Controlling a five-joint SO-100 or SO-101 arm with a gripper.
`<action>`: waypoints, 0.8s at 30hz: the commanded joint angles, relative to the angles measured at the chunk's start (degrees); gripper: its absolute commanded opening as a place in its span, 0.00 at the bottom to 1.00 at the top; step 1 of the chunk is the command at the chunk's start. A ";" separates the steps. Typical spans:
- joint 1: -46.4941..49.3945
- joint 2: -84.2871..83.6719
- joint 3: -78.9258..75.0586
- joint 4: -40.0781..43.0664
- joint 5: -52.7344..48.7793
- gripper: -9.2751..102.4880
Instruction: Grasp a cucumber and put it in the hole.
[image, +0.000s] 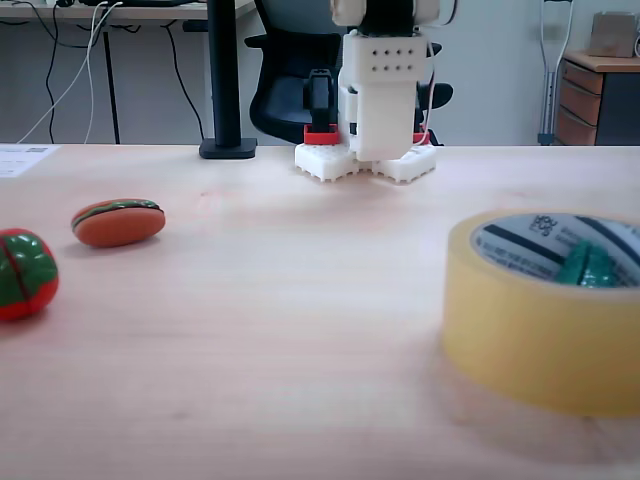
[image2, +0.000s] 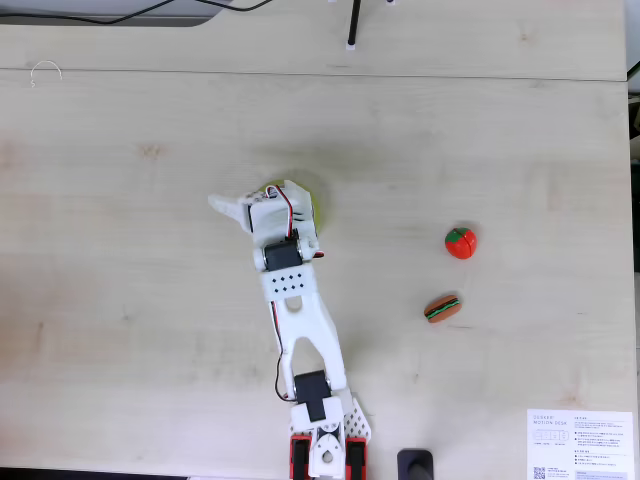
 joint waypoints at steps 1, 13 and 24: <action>0.62 9.32 0.26 -1.85 0.26 0.49; 5.71 33.57 31.73 -7.21 0.09 0.42; 7.82 51.86 58.62 -10.20 0.44 0.31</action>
